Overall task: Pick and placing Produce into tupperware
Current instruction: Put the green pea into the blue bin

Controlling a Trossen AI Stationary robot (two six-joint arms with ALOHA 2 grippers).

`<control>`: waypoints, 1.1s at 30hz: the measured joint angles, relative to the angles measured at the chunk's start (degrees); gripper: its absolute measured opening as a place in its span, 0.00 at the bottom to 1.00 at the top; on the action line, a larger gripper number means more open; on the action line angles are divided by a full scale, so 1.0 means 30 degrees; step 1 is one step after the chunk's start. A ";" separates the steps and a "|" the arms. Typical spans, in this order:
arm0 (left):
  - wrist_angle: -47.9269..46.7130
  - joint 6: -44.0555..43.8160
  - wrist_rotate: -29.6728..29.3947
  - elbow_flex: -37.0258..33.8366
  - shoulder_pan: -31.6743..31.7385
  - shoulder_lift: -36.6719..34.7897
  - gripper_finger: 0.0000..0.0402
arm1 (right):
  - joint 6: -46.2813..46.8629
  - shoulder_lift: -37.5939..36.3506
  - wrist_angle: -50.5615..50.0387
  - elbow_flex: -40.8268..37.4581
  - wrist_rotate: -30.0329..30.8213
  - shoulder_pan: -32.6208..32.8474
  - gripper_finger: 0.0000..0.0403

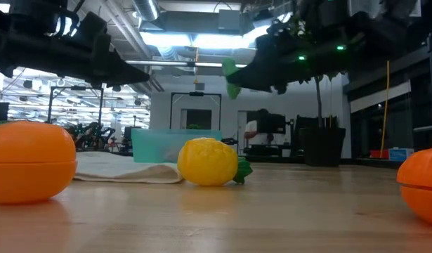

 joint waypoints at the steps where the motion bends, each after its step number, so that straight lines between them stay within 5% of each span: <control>1: -0.0042 0.0000 0.0000 0.0000 0.0000 0.0000 0.04 | -0.0004 0.0343 -0.0007 0.0414 -0.0166 -0.0136 0.34; 17: -0.1277 -0.0026 -0.0004 0.0000 0.0000 -0.0007 0.13 | 0.1076 0.4023 -0.3051 0.6008 -0.1803 -0.1996 0.34; 29: -0.1688 -0.0029 -0.0005 0.0000 0.0000 -0.0007 0.17 | 0.4642 0.4023 -1.4965 1.1087 -0.2841 -0.2643 0.34; 33: -0.1961 -0.0056 -0.0007 0.0000 -0.0001 -0.0007 0.19 | 0.5814 0.4023 -1.7709 1.2689 -0.4924 -0.3188 0.34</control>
